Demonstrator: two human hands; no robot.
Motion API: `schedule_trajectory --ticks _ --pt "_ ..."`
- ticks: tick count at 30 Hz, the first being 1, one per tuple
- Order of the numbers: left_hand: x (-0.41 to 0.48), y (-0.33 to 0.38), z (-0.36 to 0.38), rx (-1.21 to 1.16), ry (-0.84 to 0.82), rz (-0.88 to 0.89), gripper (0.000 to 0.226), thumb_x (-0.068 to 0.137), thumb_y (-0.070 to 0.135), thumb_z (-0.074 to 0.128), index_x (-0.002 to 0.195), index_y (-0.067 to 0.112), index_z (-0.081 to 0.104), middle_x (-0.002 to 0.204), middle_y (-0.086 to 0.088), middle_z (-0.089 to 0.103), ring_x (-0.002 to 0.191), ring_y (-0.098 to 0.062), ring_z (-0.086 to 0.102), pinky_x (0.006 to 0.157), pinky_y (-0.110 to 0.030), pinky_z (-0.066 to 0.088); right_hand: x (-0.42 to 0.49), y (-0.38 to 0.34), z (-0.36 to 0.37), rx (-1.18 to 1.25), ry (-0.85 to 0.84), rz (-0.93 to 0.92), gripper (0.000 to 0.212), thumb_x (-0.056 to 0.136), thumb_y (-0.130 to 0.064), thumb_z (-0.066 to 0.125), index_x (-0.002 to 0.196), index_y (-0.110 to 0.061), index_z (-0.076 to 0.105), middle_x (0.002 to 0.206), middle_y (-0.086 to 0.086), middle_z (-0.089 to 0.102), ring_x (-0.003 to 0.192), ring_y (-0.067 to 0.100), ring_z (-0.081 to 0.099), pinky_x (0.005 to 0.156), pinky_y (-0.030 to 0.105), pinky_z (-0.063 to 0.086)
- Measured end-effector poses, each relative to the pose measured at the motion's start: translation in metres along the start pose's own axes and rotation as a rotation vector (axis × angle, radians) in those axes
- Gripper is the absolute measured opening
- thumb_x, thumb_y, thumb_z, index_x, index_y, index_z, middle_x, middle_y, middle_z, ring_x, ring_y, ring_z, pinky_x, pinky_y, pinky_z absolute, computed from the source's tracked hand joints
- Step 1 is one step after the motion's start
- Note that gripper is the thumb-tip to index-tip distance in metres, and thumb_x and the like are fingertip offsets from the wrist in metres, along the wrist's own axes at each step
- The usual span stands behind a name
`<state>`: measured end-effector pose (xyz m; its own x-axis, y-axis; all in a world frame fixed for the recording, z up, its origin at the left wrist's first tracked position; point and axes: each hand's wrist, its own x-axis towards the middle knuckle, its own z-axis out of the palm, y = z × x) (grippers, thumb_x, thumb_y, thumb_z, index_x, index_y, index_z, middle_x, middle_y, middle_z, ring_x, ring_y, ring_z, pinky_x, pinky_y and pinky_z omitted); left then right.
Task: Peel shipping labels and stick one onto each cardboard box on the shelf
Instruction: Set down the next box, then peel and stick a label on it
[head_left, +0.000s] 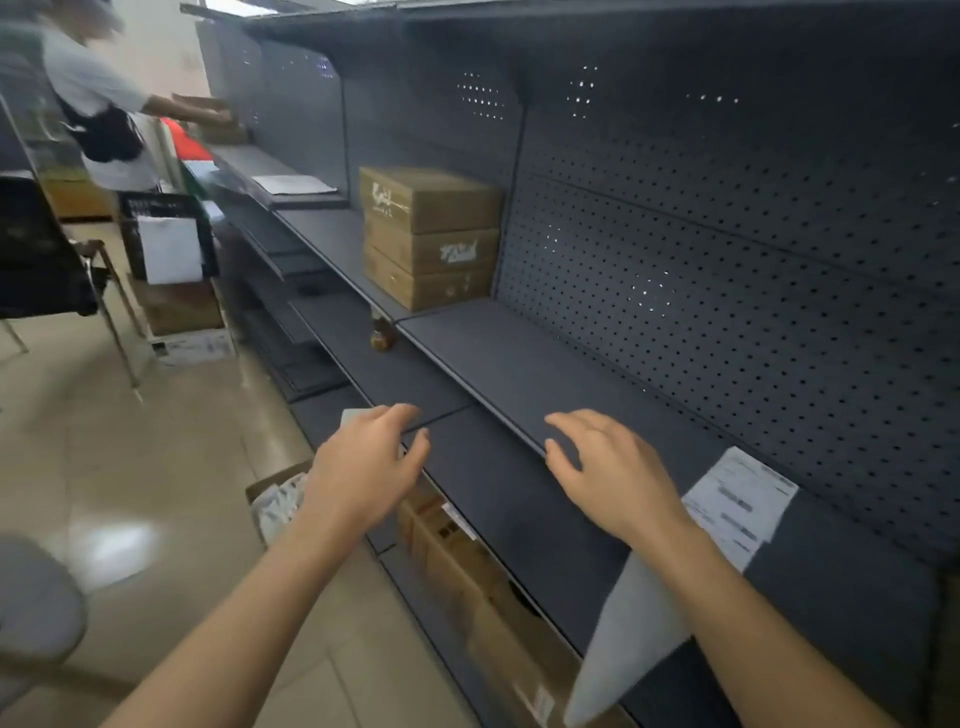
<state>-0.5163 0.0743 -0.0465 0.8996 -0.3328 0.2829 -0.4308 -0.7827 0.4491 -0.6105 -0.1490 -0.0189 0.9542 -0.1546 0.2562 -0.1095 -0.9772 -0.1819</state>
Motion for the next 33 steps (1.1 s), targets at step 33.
schedule_trajectory --ticks 33 --pt "0.364 -0.340 -0.033 0.238 0.129 -0.092 0.050 0.095 0.048 0.045 0.130 0.016 0.061 0.125 -0.001 0.066 0.120 -0.022 0.057 0.096 -0.036 0.047 0.479 -0.199 0.210 0.145 0.050 -0.271 0.038 0.100 -0.038 0.048 0.129 -0.017 0.060 0.122 -0.004 0.064 0.116 0.016 0.056 0.100 0.032 0.042"
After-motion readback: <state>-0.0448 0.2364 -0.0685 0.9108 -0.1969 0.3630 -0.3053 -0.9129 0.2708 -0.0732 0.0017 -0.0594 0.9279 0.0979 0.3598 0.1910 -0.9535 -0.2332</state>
